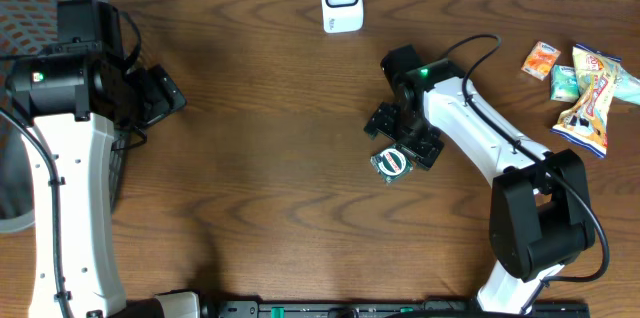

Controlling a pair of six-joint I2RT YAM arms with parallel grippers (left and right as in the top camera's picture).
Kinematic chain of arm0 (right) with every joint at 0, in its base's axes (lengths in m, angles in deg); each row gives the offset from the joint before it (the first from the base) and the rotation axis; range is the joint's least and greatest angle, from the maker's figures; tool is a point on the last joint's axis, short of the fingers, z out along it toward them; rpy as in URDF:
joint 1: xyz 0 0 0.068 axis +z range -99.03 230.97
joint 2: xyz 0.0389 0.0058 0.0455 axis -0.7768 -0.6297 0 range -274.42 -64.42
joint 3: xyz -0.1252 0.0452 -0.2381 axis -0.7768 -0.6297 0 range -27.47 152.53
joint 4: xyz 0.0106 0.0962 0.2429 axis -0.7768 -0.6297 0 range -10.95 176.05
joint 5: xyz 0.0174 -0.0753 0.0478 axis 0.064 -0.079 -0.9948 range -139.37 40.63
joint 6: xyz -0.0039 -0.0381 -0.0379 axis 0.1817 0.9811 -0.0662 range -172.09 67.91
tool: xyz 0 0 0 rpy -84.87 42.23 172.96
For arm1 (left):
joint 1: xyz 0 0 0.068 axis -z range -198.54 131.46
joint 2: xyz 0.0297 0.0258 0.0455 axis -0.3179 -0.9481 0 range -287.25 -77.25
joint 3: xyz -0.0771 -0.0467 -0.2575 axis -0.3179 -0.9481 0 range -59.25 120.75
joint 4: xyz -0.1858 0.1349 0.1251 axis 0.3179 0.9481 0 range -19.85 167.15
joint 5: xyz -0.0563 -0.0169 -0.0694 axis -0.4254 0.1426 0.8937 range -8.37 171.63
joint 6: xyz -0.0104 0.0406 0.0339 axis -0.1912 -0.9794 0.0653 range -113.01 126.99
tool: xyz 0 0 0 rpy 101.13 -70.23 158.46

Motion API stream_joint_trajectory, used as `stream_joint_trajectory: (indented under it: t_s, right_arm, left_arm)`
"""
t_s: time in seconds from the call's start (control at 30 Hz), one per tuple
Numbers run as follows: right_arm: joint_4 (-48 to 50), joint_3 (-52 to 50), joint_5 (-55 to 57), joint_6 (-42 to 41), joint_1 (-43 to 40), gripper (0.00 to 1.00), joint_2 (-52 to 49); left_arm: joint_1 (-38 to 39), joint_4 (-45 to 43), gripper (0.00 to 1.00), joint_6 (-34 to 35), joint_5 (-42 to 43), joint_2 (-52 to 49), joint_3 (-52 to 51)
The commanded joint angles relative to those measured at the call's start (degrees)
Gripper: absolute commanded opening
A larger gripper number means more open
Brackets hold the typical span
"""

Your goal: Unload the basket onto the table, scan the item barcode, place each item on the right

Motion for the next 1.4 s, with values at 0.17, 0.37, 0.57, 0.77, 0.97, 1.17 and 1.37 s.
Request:
stream_joint_trajectory:
  t_s: [0.17,0.37,0.57,0.77,0.97,1.17,1.37]
  right_arm:
    - [5.6,-7.76,1.86,-3.06,0.5,0.94,-0.22]
    - [13.97,-13.97,0.13,-2.21,0.5,0.87,-0.22]
    - [17.07,-16.92,-0.92,-2.16,1.03,0.72,-0.22]
    - [16.87,-16.9,-1.18,-2.14,1.11,0.64,-0.22]
    - [15.45,-16.87,-2.36,0.17,1.14,0.6,-0.2]
    - [14.38,-16.87,-5.05,0.22,1.2,0.82,-0.2]
    - [13.42,-16.9,-4.09,0.2,2.01,0.95,-0.22]
  left_arm:
    - [-0.13,0.17,0.98,0.26,-0.33,-0.37,-0.22]
    - [-0.13,0.2,0.98,0.26,-0.33,-0.37,-0.22]
    - [-0.13,0.17,0.98,0.26,-0.33,-0.37,-0.22]
    - [-0.13,0.17,0.98,0.26,-0.33,-0.37,-0.22]
    - [-0.13,0.17,0.98,0.26,-0.33,-0.37,-0.22]
    - [-0.13,0.17,0.98,0.28,-0.33,-0.37,-0.22]
    - [-0.13,0.17,0.97,0.28,-0.31,-0.37,-0.22]
